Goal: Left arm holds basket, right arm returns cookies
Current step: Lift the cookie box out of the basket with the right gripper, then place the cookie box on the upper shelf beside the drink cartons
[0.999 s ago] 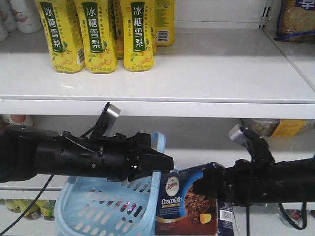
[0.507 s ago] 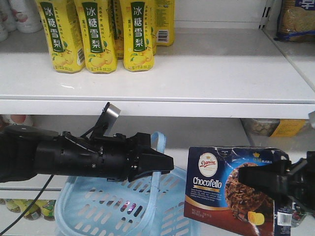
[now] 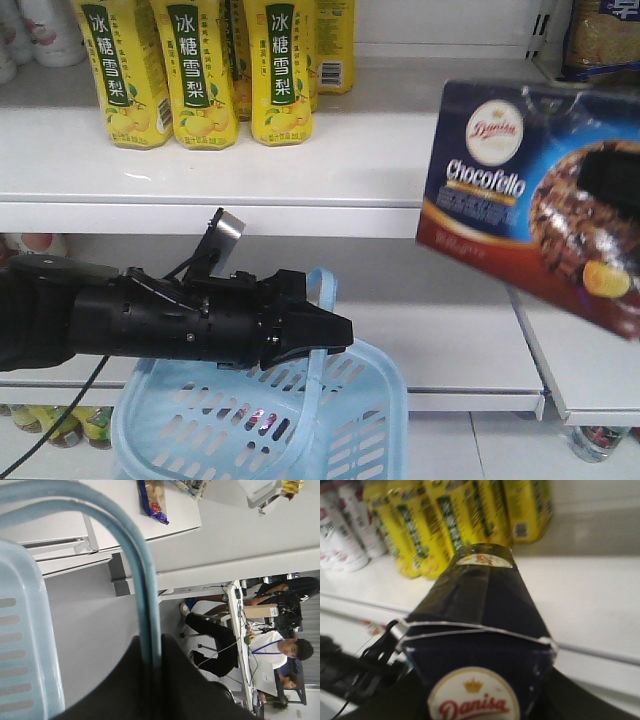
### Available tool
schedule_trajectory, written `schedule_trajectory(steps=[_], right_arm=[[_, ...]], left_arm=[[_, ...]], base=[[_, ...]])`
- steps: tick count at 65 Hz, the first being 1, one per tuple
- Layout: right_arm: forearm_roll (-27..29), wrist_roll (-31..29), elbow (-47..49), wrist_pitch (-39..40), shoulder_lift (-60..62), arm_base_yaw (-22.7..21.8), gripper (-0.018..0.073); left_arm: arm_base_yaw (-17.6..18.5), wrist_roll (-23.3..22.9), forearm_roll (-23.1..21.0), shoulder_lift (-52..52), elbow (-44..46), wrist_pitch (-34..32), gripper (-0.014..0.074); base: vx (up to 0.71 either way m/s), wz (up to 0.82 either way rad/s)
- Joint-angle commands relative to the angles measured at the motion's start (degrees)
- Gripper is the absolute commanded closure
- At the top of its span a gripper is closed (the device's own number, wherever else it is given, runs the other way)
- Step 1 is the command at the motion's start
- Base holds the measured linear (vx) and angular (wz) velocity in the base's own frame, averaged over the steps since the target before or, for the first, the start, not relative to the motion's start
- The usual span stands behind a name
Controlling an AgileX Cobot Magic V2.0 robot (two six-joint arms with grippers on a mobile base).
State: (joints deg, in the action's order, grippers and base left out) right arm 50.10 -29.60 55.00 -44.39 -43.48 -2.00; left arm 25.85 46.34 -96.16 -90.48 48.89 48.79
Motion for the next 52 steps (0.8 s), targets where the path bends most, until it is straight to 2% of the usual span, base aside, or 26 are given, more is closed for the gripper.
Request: schedule_trajectory(steps=[1, 9, 16, 28, 52], right_arm=[[-0.17, 0.08, 2.07, 12.12, -1.92, -0.34, 0.0367], [-0.88, -0.78, 2.07, 20.98, -5.54, -0.29, 0.0365], [-0.88, -4.96, 2.14, 28.02, -8.79, -0.24, 0.0363], [-0.74, -13.42, 4.59, 30.29, -14.43, -0.24, 0.0360], [-0.40, -21.17, 6.54, 37.94, -22.57, 0.93, 0.0353]], left_arm=[[-0.14, 2.80, -5.42, 2.85, 2.12, 0.81, 0.0599], [-0.14, 2.80, -5.42, 2.85, 2.12, 0.81, 0.0599], [-0.14, 2.80, -5.42, 2.85, 2.12, 0.81, 0.0599], [-0.14, 2.80, -5.42, 2.85, 2.12, 0.81, 0.0599], [-0.14, 2.80, -5.42, 2.85, 2.12, 0.81, 0.0599]], base=[[0.00, 0.00], [0.00, 0.00], [0.00, 0.00], [0.00, 0.00], [0.00, 0.00]])
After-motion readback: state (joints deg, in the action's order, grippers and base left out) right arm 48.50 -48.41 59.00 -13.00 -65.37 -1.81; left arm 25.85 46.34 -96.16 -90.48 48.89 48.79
